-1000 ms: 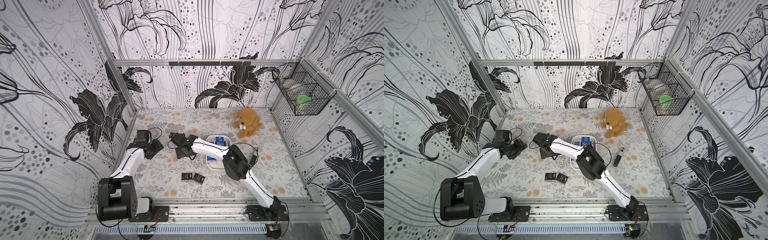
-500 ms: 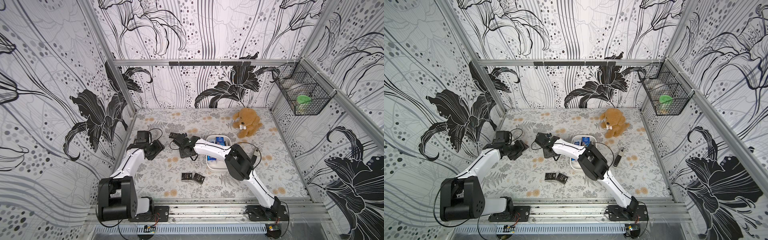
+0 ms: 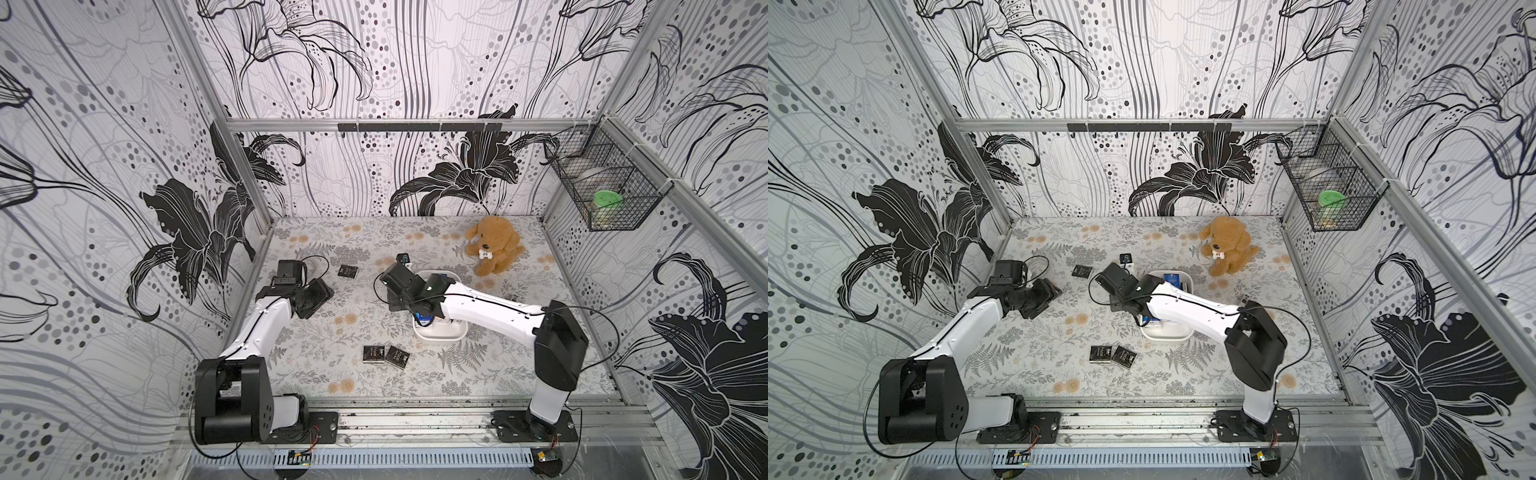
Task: Put the pocket tissues into the storage box
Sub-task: Pick up the pocket tissues from the center of the board, then place the pocket tissues in the storage box.
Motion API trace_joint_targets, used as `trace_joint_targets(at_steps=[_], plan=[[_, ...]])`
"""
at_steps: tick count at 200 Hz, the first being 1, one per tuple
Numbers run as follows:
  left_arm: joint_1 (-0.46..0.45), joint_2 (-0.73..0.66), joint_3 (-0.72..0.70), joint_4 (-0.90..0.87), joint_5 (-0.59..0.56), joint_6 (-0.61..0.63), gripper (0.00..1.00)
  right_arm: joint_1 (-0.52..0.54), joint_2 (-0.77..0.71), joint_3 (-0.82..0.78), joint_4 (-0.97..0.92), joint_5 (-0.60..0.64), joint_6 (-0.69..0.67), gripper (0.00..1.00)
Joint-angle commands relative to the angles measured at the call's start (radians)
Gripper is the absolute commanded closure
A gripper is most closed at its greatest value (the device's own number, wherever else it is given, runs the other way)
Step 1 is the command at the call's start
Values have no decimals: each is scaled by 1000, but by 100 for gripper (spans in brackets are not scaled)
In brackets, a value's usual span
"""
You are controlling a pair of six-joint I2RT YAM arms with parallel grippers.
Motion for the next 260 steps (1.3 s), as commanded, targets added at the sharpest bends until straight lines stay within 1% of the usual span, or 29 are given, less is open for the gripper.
trace_joint_targets(at_steps=[1, 17, 25, 55, 128, 160, 172, 186, 213, 229, 231, 233, 236, 239, 246, 260], plan=[[-39, 13, 35, 31, -10, -25, 35, -2, -69, -98, -30, 81, 65, 49], [-65, 29, 46, 39, -19, -35, 36, -4, -97, -159, -59, 97, 89, 48], [-78, 37, 51, 44, -20, -39, 36, -2, -136, -185, -71, 101, 103, 48], [-114, 55, 67, 50, -28, -44, 36, -3, -178, -261, -74, 101, 139, 48], [-136, 68, 84, 38, -42, -52, 36, -2, -118, -261, -88, 80, 139, 45], [-137, 73, 80, 49, -32, -52, 36, -2, -115, -257, -69, 62, 122, 40], [-137, 74, 83, 54, -24, -46, 36, -2, -120, -257, -69, 62, 123, 36], [-139, 83, 90, 58, -24, -44, 35, -1, -133, -261, -70, 77, 128, 32], [-139, 116, 124, 63, -46, -46, 34, -1, -159, -260, -76, 102, 126, 29], [-140, 155, 157, 65, -62, -46, 31, -1, -165, -250, -87, 113, 122, 27], [-140, 159, 163, 67, -63, -46, 22, -2, -166, -249, -88, 114, 121, 27], [-140, 165, 168, 68, -65, -45, 17, -3, -166, -248, -88, 116, 120, 27], [-140, 173, 174, 71, -69, -44, 13, -4, -167, -246, -91, 117, 119, 27], [-141, 180, 181, 72, -74, -44, 11, -2, -166, -245, -90, 118, 118, 26], [-141, 200, 201, 72, -81, -43, 9, -3, -168, -239, -93, 124, 116, 25], [-144, 242, 241, 76, -95, -41, 9, -4, -171, -231, -93, 136, 115, 23]])
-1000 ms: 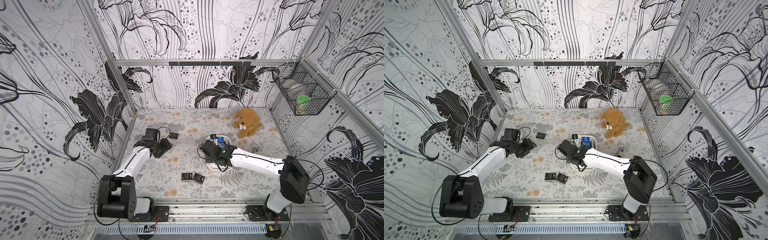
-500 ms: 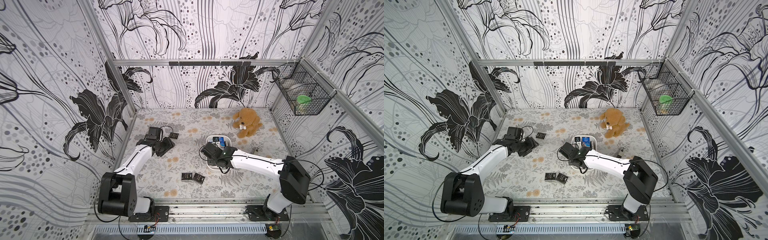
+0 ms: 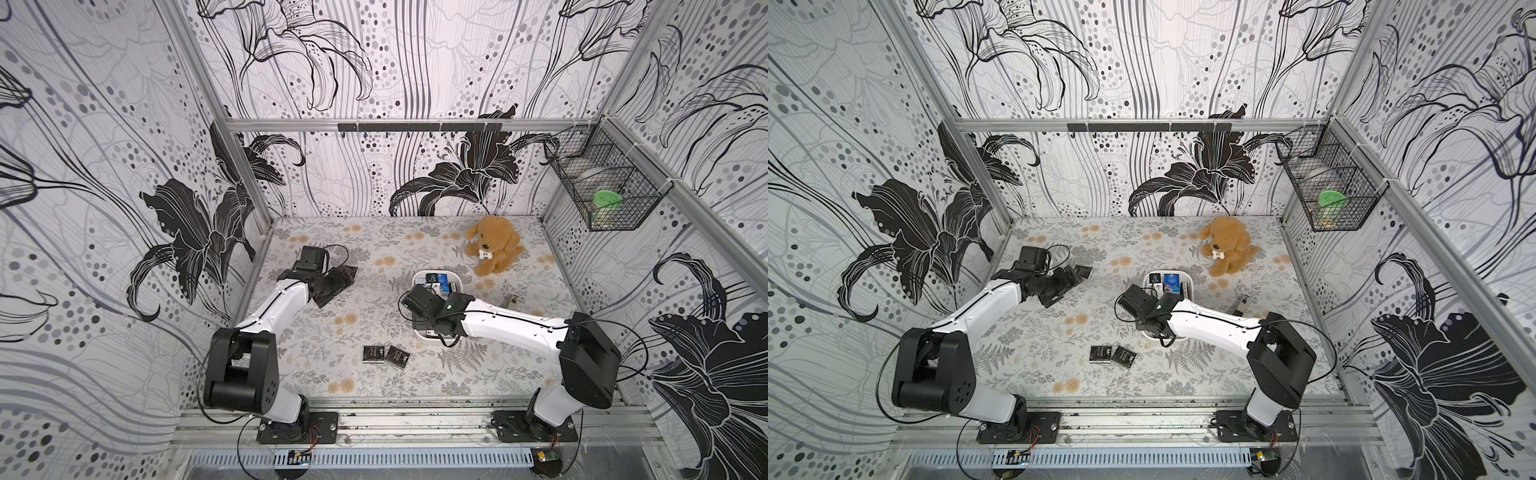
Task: Put the pocket tissues into the storage box
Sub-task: Place the pocket tissues in the storage box, then pick up the pocket tissues from the center of the board.
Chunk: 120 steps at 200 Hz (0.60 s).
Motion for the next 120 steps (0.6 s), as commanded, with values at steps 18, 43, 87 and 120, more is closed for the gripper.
trace_joint_targets(at_steps=[18, 43, 87, 120], plan=[[-11, 115, 125, 44, -72, -16, 9, -13, -35, 33, -29, 53, -4, 22], [-21, 218, 210, 34, -120, -57, 10, -32, -32, 40, -21, 53, -12, 21], [-25, 399, 372, -23, -184, -163, 10, -44, -32, 21, -14, 51, 1, 21], [-24, 485, 468, -76, -240, -280, 9, -49, -34, 7, -20, 55, 7, 21]])
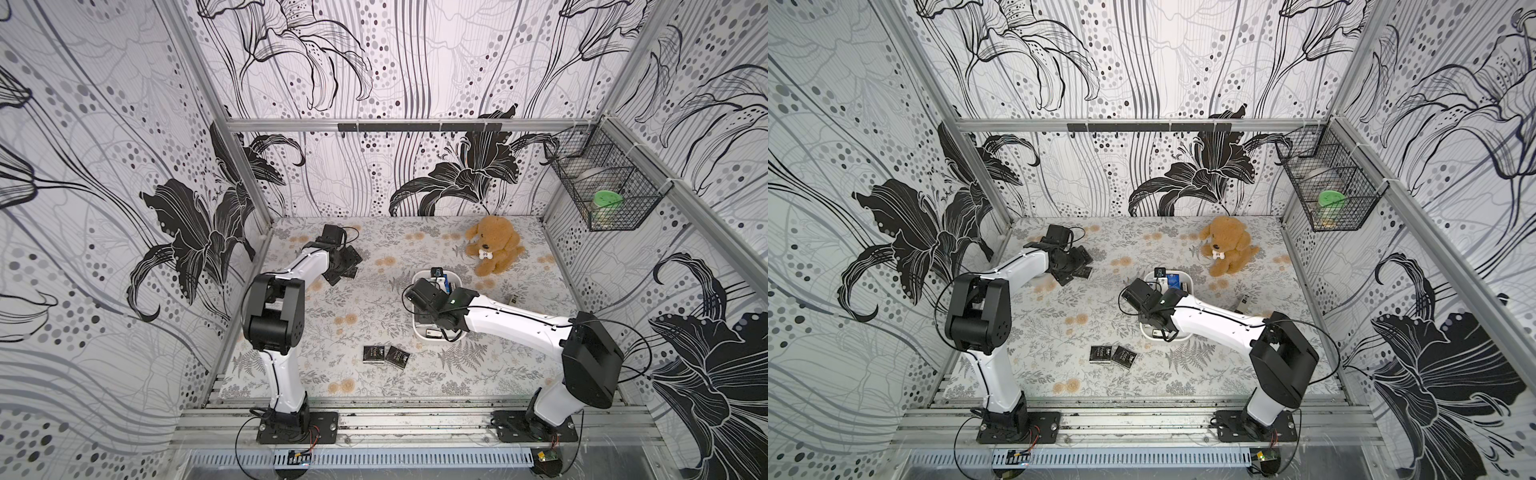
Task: Put the pocket tissues into the storage box
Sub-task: Pick up the pocket tissues from the center of the board.
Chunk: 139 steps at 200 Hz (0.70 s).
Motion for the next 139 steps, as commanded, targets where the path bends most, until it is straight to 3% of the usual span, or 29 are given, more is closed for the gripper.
trace_joint_targets(at_steps=[1, 63, 139], plan=[[-2, 45, 77, -52, -75, -108, 10, -9, -28, -7, -22, 26, 11, 21], [19, 117, 135, -132, -104, -233, 9, -18, -52, -32, -31, 58, 15, 21], [22, 200, 192, -158, -92, -254, 13, -19, -73, -46, -48, 87, 23, 20]])
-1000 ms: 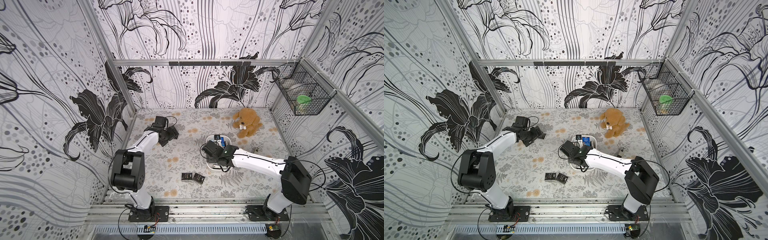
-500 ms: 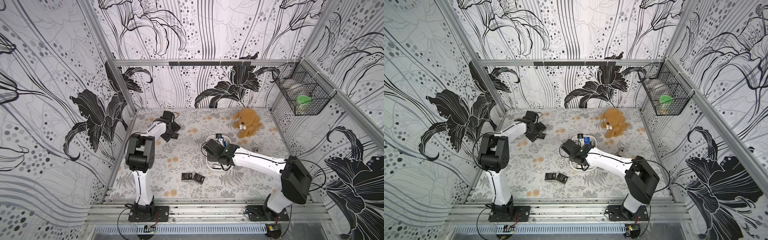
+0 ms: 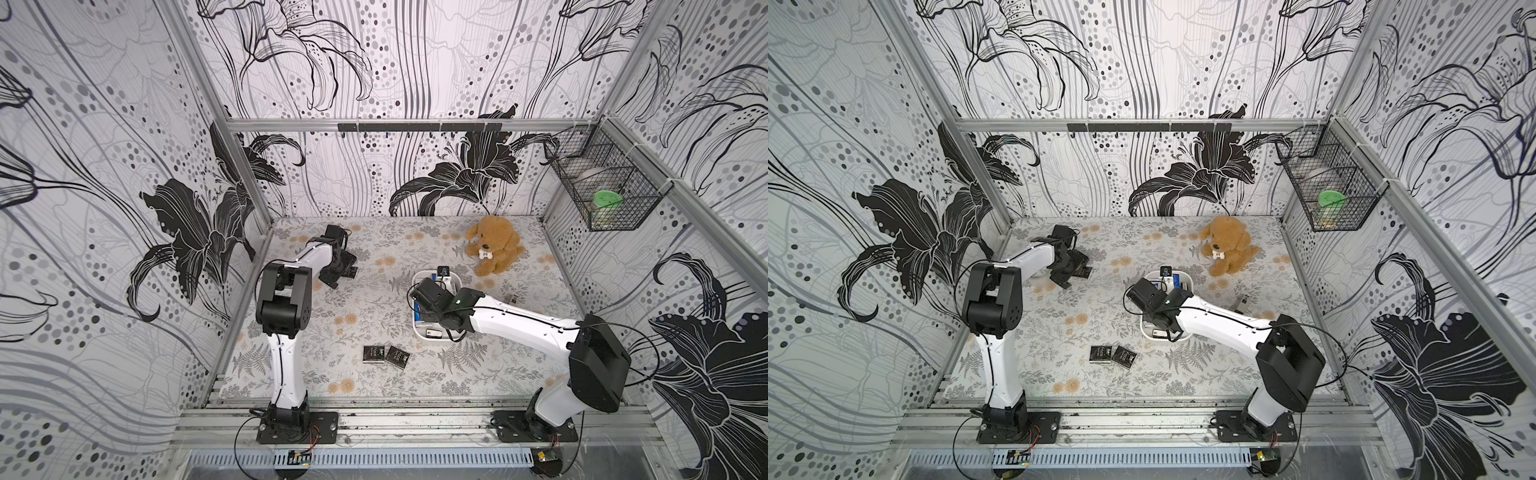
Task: Put the pocket tissues into the storage box
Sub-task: Pick up the pocket tissues from the center of the board.
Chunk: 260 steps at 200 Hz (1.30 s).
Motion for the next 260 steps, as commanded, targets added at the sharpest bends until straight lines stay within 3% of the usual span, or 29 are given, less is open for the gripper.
trace_joint_targets(at_steps=[1, 60, 81, 97, 114, 171, 218, 260], plan=[[4, 47, 50, -30, -8, -16, 13, -4, -34, -16, -37, 37, 19, 20], [5, 106, 76, -53, -5, -4, 17, -4, -76, -47, -57, 55, 45, 20], [5, 114, 75, -54, -3, 12, 31, -5, -91, -57, -61, 64, 56, 20], [5, 118, 71, -51, -4, 20, 50, -4, -100, -63, -61, 67, 64, 20], [5, 119, 69, -50, -5, 29, 59, -4, -106, -68, -64, 70, 69, 20], [1, 40, 54, -26, -8, 95, 60, -4, -128, -62, -72, 90, 72, 19], [-45, -226, -128, 71, -28, 189, 57, -9, -120, -43, -48, 88, 67, 19], [-172, -465, -296, 146, -26, 250, 57, -41, -117, -44, -22, 47, 57, 19]])
